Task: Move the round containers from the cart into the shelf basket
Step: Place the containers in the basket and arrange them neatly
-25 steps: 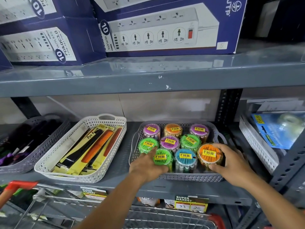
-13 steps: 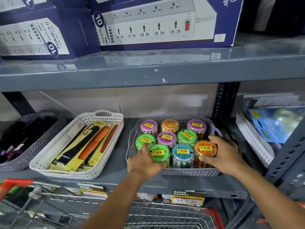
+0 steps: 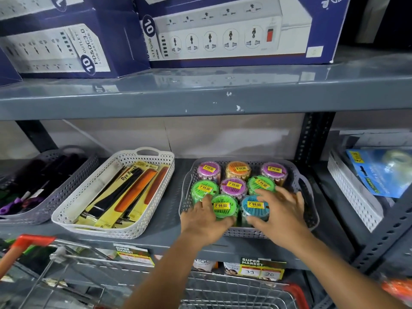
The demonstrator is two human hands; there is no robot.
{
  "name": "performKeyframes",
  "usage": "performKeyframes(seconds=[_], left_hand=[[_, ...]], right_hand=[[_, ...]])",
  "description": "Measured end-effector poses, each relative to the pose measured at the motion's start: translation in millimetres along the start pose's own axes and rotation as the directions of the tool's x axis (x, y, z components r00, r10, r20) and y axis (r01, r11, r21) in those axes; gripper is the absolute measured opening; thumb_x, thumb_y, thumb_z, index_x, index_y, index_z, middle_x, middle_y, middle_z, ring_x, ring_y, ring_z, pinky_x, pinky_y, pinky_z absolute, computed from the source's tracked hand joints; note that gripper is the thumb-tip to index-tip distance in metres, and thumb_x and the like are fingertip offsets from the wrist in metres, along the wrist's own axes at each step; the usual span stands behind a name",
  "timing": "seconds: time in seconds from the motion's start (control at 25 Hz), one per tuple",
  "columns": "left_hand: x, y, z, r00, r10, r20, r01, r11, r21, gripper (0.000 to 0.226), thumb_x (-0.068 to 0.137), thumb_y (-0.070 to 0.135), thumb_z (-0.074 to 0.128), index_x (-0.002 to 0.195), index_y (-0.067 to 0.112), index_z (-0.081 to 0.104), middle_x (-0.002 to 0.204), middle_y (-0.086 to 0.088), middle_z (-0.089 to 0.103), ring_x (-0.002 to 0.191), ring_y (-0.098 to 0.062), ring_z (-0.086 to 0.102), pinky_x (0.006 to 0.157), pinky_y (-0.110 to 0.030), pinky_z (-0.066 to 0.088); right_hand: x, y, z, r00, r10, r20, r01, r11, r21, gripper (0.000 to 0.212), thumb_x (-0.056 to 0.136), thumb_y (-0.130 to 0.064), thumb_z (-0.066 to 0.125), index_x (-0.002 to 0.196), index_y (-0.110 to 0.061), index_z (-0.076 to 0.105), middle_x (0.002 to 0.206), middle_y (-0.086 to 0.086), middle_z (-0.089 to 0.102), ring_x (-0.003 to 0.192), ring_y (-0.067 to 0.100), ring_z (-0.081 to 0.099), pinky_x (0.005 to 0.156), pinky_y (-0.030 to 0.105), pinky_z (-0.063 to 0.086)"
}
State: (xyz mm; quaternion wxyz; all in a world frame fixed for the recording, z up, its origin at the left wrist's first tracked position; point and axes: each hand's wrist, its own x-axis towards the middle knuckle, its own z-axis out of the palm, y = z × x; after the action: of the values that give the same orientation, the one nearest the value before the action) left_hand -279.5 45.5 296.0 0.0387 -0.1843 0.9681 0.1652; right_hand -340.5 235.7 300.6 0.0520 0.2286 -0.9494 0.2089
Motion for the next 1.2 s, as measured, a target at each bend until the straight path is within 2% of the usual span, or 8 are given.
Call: performKeyframes(seconds=[0.16,0.28,0.4,0.64,0.88,1.0,1.12,1.2], left_hand=[[-1,-1,0,1.0,0.014,-0.004,-0.014,0.998,0.059,0.098,0.076,0.08,0.035,0.148,0.018,0.01,0.144,-0.011,0.042,0.13,-0.028,0.04,0.102,-0.048,0.032],[0,-2,2,1.0,0.02,-0.018,-0.018,0.997,0.074,0.097,0.076,0.08,0.034,0.147,0.018,0.01,0.143,-0.012,0.043,0.129,-0.03,0.041,0.101,-0.047,0.033],[1,-4,2,1.0,0.028,-0.012,-0.026,0.994,0.104,0.098,0.077,0.08,0.032,0.148,0.016,0.008,0.143,-0.014,0.044,0.128,-0.03,0.042,0.102,-0.047,0.033],[2,-5,3,0.999,0.049,-0.002,-0.049,0.99,0.13,0.097,0.077,0.081,0.026,0.148,0.017,0.007,0.139,-0.014,0.047,0.125,-0.031,0.044,0.102,-0.048,0.035],[1,-5,3,0.999,0.053,-0.008,-0.051,0.989,0.141,0.096,0.078,0.08,0.027,0.147,0.017,0.007,0.139,-0.015,0.046,0.125,-0.032,0.045,0.1,-0.048,0.034],[1,-4,2,0.998,0.059,-0.016,-0.056,0.989,0.135,0.095,0.079,0.079,0.027,0.148,0.016,0.007,0.14,-0.015,0.046,0.126,-0.031,0.044,0.101,-0.048,0.034],[0,-4,1,0.998,0.06,-0.009,-0.058,0.99,0.131,0.094,0.079,0.078,0.027,0.148,0.017,0.007,0.141,-0.015,0.045,0.127,-0.032,0.043,0.101,-0.048,0.034],[0,-4,2,0.998,0.06,-0.015,-0.058,0.99,0.13,0.093,0.079,0.078,0.028,0.147,0.018,0.008,0.14,-0.014,0.046,0.125,-0.032,0.044,0.101,-0.048,0.034]], right_hand=[[13,11,-2,0.999,-0.014,0.034,0.014,1.0,-0.01,0.079,0.068,-0.069,0.062,0.137,-0.041,0.035,0.137,-0.014,0.054,0.141,0.021,0.026,0.116,0.059,0.002],[43,14,-10,0.973,0.221,-0.072,-0.227,0.97,-0.088,0.081,0.065,-0.077,0.057,0.134,-0.036,0.042,0.137,0.005,0.054,0.133,0.032,0.039,0.114,0.062,0.009],[67,15,-5,0.929,0.368,0.019,-0.358,0.913,-0.194,0.085,0.065,-0.078,0.056,0.135,-0.031,0.043,0.142,0.009,0.051,0.135,0.034,0.037,0.114,0.065,0.009],[91,21,-5,0.922,0.376,0.088,-0.352,0.912,-0.21,0.088,0.06,-0.075,0.066,0.135,-0.034,0.041,0.138,0.008,0.055,0.13,0.036,0.045,0.113,0.06,0.016],[105,38,9,0.873,0.391,0.292,-0.43,0.899,0.082,0.102,0.052,-0.046,0.086,0.139,-0.028,0.036,0.144,0.011,0.048,0.128,0.035,0.047,0.105,0.052,0.041],[107,45,14,0.846,0.474,0.243,-0.494,0.869,0.026,0.116,0.028,-0.069,0.076,0.131,-0.031,0.039,0.14,0.01,0.049,0.124,0.036,0.048,0.102,0.055,0.04],[105,49,13,0.851,0.461,0.251,-0.479,0.878,0.013,0.115,0.029,-0.072,0.073,0.131,-0.033,0.037,0.138,0.008,0.052,0.123,0.035,0.049,0.102,0.055,0.04],[100,42,-1,0.875,0.448,0.183,-0.458,0.889,0.017,0.096,0.043,-0.069,0.073,0.128,-0.036,0.043,0.137,0.006,0.051,0.123,0.037,0.046,0.104,0.053,0.036]])
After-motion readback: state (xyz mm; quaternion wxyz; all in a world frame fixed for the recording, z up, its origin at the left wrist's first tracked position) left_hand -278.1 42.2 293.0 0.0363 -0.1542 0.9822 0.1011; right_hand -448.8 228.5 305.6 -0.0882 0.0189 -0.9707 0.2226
